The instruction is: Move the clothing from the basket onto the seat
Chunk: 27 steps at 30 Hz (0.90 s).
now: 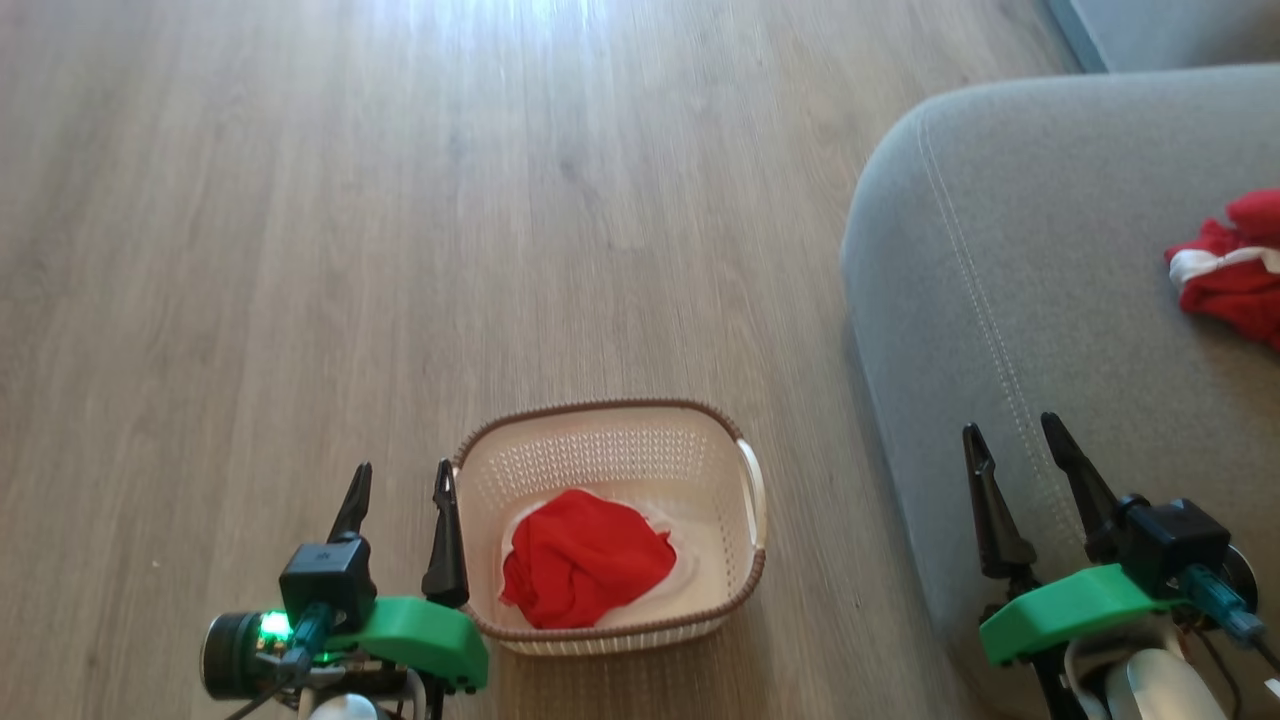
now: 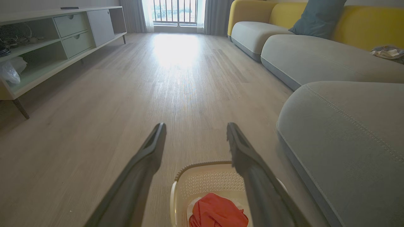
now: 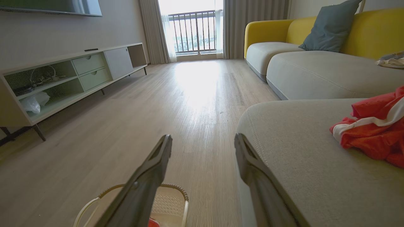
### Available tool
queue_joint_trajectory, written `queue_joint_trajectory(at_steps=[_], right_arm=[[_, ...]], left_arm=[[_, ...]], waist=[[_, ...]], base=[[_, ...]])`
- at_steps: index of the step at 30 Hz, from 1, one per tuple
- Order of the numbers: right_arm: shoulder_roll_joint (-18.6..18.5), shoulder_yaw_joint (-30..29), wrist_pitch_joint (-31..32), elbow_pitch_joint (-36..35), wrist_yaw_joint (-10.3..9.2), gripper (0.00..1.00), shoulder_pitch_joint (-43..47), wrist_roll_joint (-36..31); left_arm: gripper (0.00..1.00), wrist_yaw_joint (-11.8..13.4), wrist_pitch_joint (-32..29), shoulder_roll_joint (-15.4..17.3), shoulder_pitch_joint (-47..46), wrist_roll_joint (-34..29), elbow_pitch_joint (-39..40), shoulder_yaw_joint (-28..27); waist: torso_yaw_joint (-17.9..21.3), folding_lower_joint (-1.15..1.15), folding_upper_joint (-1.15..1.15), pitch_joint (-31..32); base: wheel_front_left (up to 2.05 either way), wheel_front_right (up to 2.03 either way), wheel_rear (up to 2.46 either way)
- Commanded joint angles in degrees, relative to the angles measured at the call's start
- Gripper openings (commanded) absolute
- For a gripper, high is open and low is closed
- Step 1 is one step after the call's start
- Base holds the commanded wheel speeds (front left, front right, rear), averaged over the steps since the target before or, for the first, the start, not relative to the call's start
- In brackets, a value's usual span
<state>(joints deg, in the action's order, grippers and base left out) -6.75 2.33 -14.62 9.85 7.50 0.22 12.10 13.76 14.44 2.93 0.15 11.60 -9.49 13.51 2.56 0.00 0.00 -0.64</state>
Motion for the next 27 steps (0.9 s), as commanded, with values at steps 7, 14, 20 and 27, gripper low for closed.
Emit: queue_joint_trajectory(at_steps=[7, 14, 20, 27], right_arm=[[-0.09, 0.72, -0.38, -2.94, -0.01, 1.0, -4.06, -1.19], [0.71, -0.31, -0.38, -4.3, -0.01, 1.0, -6.36, -0.36], [1.94, -0.59, -0.38, -6.37, -0.01, 1.0, -9.09, 0.0], [3.18, 0.67, -0.38, -8.4, -0.01, 1.0, -11.51, 0.5]], left_arm=[[1.0, -1.0, 0.56, -0.05, -5.8, -1.23, 0.79, -0.46], [1.0, -1.56, 0.56, -0.05, -12.23, -2.5, -5.07, 0.02], [1.0, -3.96, 0.56, 0.36, -20.06, -6.89, -12.78, 0.68], [1.0, -6.84, 0.56, 4.16, -28.96, -11.61, -23.32, 2.62]], waist=[[2.5, 0.0, 0.0, -9.38], [3.89, 0.0, 0.0, -18.94], [6.36, 0.0, 0.0, -27.84], [10.27, 0.0, 0.0, -36.1]], base=[[0.0, 0.0, 0.0], [0.0, 0.0, 0.0], [0.0, 0.0, 0.0], [0.0, 0.0, 0.0]])
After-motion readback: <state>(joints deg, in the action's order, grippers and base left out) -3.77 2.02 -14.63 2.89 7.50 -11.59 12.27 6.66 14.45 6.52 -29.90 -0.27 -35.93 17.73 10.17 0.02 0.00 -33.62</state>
